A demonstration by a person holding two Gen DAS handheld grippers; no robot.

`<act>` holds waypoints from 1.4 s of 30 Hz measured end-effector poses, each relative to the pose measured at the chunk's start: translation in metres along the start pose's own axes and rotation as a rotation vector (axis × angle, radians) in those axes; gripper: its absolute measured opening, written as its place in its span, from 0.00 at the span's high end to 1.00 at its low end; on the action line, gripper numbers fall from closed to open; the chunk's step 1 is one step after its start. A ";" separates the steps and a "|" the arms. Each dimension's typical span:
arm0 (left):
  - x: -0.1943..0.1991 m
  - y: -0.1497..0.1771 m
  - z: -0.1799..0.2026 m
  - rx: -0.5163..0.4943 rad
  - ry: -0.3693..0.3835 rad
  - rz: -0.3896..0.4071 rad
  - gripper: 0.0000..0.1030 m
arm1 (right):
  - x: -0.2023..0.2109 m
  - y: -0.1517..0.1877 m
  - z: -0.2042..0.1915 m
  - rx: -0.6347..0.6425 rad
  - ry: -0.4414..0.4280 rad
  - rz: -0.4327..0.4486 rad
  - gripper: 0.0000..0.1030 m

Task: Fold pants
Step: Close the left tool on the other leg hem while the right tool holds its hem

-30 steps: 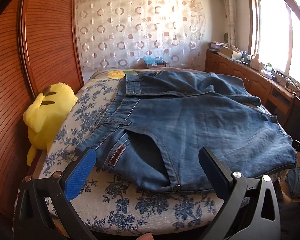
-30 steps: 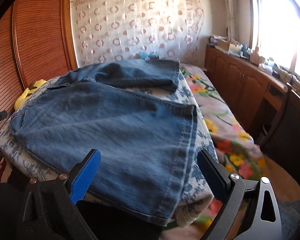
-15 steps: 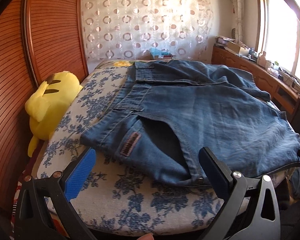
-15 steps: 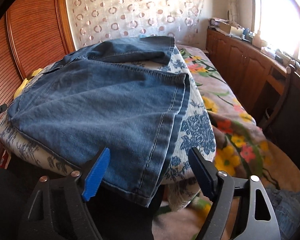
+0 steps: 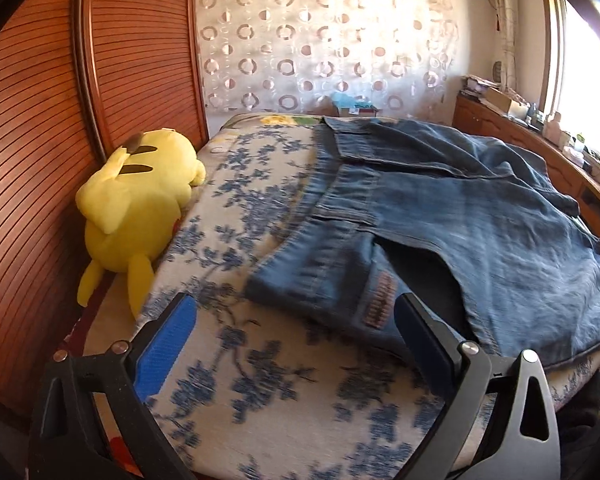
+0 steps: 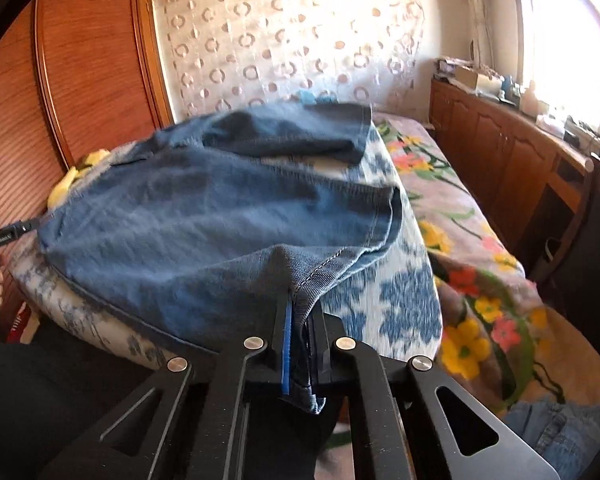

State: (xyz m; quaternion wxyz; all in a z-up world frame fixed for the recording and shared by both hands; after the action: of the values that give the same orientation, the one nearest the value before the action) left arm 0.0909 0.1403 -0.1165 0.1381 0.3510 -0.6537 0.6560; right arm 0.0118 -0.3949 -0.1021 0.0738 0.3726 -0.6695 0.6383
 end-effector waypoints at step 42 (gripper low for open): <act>0.046 -0.031 -0.013 0.081 0.179 0.079 0.88 | -0.002 -0.051 0.005 0.058 -0.018 0.151 0.95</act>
State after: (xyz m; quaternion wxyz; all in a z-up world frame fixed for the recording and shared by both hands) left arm 0.0740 0.1434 -0.0623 0.1557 0.2704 -0.6248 0.7157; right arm 0.0451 -0.3941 -0.0631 0.0086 0.3289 -0.6776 0.6577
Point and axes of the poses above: each gripper's, at about its wrist camera, not at the fingertips, and x roughly against the way its jaws point, z to its right, y to its underside, the point moved 5 cm from there along -x, roughly the way its jaws point, and after that the axes turned 10 degrees about -y, right-handed, at the moved point
